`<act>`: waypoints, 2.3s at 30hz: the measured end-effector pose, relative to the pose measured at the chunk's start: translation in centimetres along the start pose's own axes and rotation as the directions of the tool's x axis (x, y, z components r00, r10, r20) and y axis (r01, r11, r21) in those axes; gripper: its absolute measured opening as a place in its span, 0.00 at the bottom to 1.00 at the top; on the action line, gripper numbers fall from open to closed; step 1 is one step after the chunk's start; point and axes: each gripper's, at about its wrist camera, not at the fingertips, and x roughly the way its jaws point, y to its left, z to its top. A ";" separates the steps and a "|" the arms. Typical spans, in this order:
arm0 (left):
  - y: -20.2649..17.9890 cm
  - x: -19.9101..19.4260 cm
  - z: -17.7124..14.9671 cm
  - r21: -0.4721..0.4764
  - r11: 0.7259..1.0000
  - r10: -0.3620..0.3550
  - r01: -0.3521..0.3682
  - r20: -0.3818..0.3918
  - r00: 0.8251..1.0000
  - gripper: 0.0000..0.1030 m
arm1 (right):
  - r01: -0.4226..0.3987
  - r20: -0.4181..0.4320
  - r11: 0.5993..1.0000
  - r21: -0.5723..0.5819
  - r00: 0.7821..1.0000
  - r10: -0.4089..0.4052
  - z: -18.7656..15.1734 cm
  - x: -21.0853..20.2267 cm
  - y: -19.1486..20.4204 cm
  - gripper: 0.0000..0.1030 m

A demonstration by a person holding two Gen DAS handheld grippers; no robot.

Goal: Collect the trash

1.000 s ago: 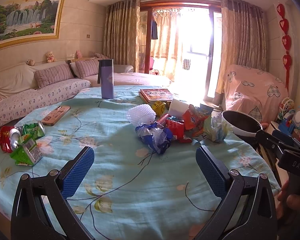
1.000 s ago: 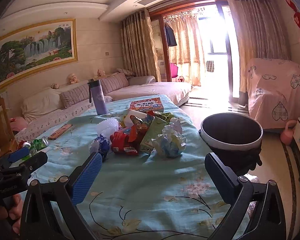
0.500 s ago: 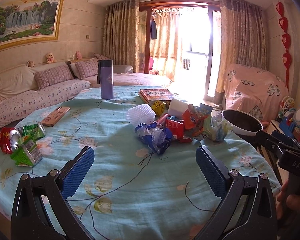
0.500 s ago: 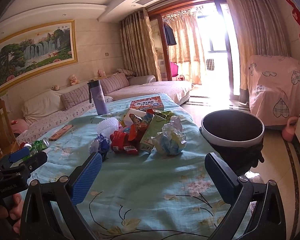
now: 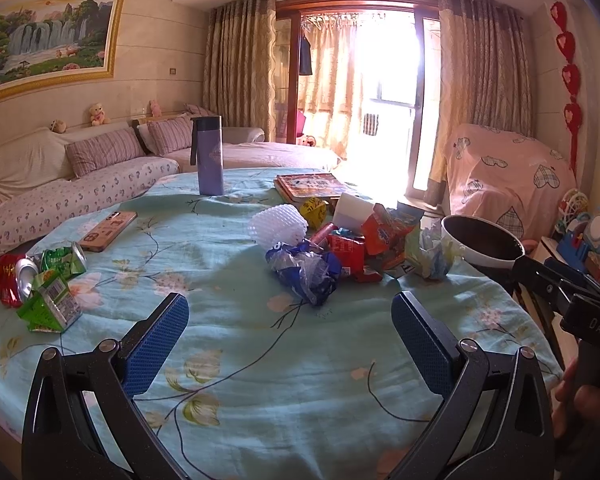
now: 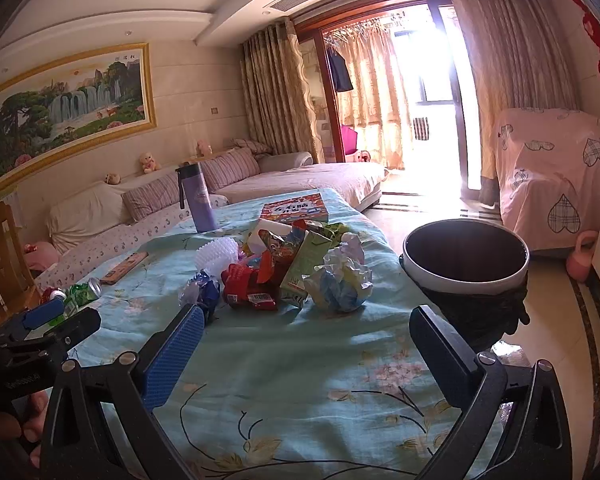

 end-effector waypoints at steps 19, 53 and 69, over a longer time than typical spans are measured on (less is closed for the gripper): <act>0.2 4.4 0.4 -0.025 1.000 -0.009 0.006 -0.112 0.994 1.00 | 0.004 -0.061 1.000 0.021 0.998 -0.003 0.3 2.2 -1.7 1.00; -1.1 12.7 1.5 -0.091 0.984 -0.175 0.154 -0.331 0.927 0.31 | -0.039 -0.286 0.976 0.216 0.953 0.102 1.7 11.1 -7.8 0.23; -10.7 8.9 3.3 0.014 0.922 -0.362 0.386 -0.318 0.876 0.31 | 0.010 -0.211 0.970 0.245 0.977 0.044 2.6 5.5 -11.2 0.23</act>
